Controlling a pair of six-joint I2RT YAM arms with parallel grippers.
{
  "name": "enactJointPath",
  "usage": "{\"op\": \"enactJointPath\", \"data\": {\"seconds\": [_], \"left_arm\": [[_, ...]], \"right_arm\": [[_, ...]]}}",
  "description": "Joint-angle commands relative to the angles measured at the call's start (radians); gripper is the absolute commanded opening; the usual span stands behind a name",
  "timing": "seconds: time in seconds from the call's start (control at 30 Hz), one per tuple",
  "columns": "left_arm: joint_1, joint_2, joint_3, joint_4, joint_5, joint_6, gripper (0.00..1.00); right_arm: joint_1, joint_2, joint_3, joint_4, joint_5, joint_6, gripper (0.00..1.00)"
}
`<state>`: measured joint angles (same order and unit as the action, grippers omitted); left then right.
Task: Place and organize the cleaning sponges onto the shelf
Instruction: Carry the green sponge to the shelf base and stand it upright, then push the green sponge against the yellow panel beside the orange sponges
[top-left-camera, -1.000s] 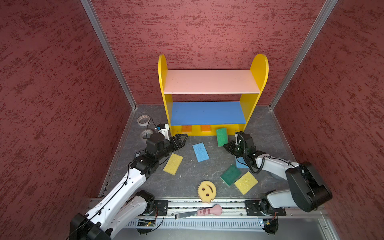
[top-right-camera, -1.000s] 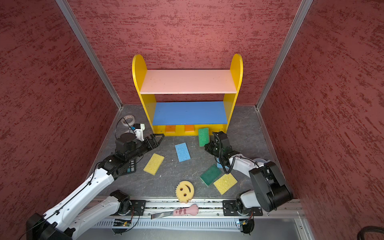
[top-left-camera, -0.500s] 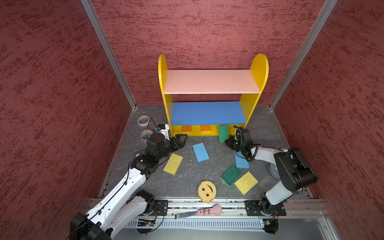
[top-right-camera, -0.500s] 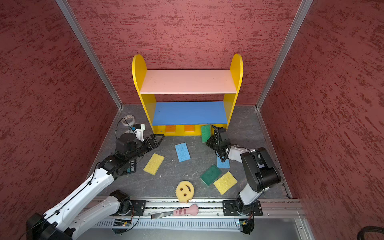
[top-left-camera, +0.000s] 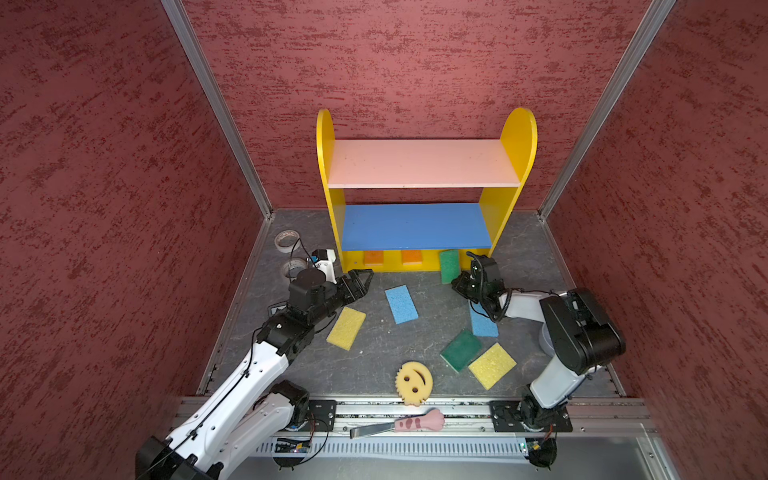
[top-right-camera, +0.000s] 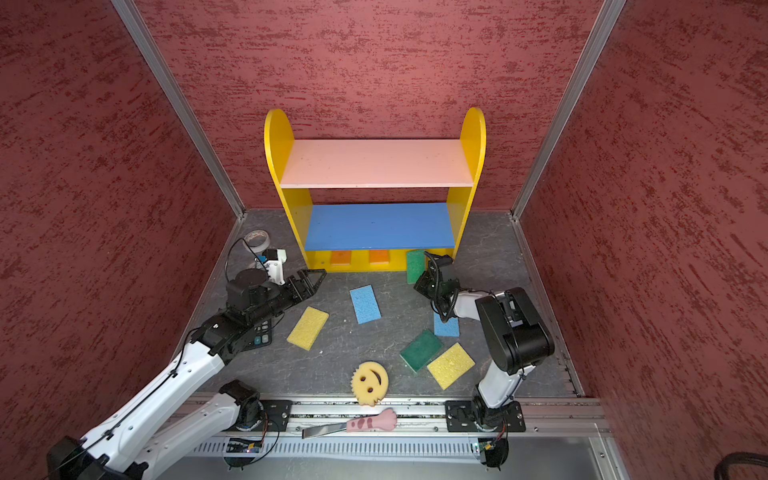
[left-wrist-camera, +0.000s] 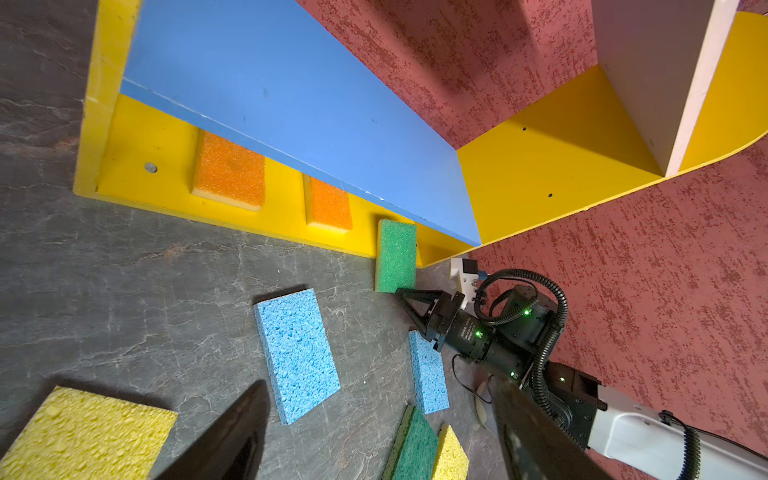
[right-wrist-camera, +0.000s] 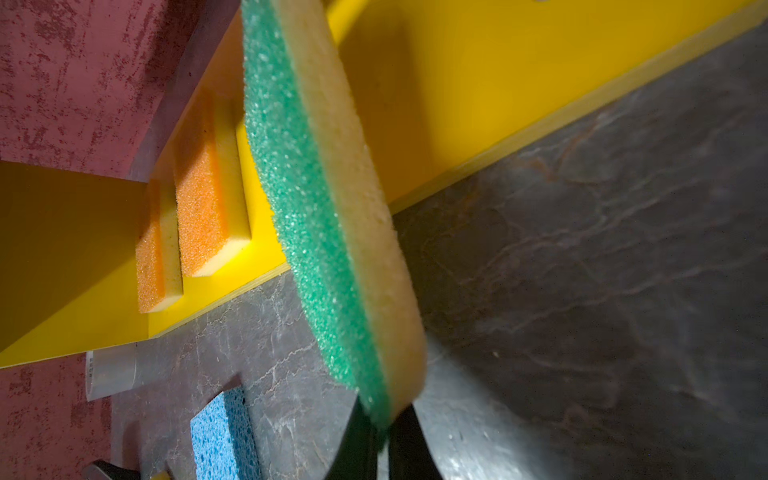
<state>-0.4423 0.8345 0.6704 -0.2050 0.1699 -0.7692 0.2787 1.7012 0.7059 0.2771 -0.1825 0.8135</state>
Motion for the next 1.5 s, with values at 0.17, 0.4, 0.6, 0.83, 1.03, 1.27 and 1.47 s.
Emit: {"op": "enactJointPath", "data": {"seconds": [0.17, 0.4, 0.6, 0.83, 1.03, 1.27, 1.47], "left_arm": [[0.007, 0.002, -0.014, 0.005, -0.016, 0.021, 0.84], [0.007, 0.025, -0.014, 0.023, -0.009, 0.012, 0.84], [0.007, 0.050, -0.006, 0.038, 0.004, 0.007, 0.84], [0.005, 0.067, 0.007, 0.039, 0.010, 0.002, 0.84], [0.004, 0.075, 0.018, 0.025, 0.007, 0.004, 0.84], [0.002, 0.086, 0.024, 0.020, 0.009, 0.006, 0.84], [0.002, 0.089, 0.019, 0.024, 0.005, 0.004, 0.84]], "right_arm": [[-0.007, -0.098, -0.082, 0.053, 0.074, 0.018, 0.36], [-0.006, -0.174, -0.187, 0.107, 0.029, 0.068, 0.12], [-0.003, -0.148, -0.223, 0.135, -0.015, 0.081, 0.00], [-0.003, -0.048, -0.213, 0.224, -0.034, 0.096, 0.00], [-0.007, 0.055, -0.188, 0.340, -0.004, 0.088, 0.00], [-0.024, 0.146, -0.188, 0.504, 0.051, 0.122, 0.00], [-0.048, 0.210, -0.191, 0.614, 0.032, 0.154, 0.00]]}}
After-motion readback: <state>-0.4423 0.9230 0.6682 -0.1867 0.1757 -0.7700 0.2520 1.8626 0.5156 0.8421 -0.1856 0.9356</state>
